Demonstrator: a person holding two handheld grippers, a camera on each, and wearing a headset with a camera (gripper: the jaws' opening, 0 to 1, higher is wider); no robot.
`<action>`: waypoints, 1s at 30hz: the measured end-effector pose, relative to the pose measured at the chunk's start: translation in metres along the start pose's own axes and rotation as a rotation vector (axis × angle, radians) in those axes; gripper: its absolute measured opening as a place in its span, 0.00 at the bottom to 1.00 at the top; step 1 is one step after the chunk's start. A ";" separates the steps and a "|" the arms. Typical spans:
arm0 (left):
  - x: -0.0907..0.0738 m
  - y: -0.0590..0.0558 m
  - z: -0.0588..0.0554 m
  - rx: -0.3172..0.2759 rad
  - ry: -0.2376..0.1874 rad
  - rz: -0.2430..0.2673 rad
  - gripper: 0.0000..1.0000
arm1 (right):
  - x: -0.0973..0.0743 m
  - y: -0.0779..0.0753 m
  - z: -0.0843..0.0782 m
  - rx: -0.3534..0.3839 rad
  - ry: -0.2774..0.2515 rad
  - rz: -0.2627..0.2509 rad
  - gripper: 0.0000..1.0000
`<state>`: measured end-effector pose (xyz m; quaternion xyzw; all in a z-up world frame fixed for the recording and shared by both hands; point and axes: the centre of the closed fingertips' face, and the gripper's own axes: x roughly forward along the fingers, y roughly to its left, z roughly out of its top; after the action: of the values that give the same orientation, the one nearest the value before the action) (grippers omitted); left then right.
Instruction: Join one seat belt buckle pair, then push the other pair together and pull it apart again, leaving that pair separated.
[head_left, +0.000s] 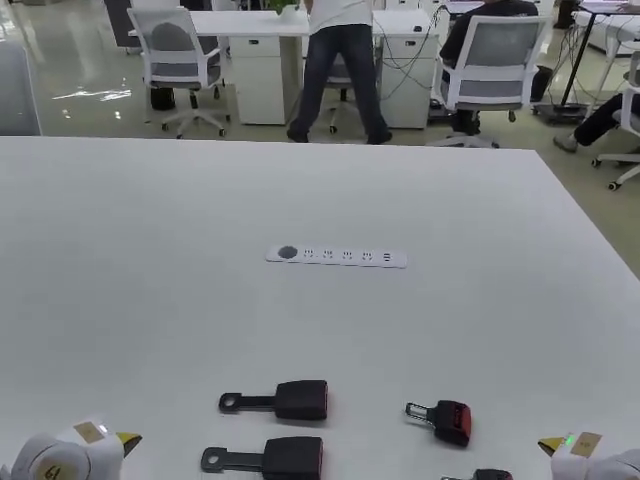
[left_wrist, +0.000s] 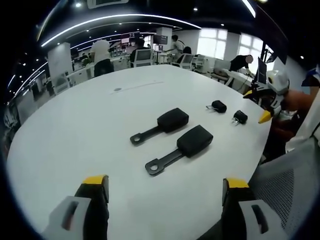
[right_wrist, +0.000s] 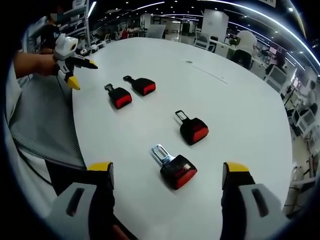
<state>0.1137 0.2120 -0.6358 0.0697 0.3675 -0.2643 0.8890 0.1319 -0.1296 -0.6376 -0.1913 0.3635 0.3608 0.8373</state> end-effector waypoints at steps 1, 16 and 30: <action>-0.001 -0.002 0.001 0.002 0.003 -0.007 0.94 | 0.000 0.000 0.000 -0.003 0.000 0.002 0.89; 0.033 -0.019 0.016 0.141 0.022 -0.100 0.89 | 0.012 0.007 -0.001 -0.073 0.007 0.062 0.79; 0.064 -0.037 0.015 0.345 0.094 -0.215 0.80 | 0.027 0.004 -0.005 -0.133 0.002 0.146 0.64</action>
<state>0.1415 0.1492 -0.6661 0.1936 0.3630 -0.4133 0.8124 0.1398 -0.1170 -0.6612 -0.2197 0.3526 0.4438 0.7940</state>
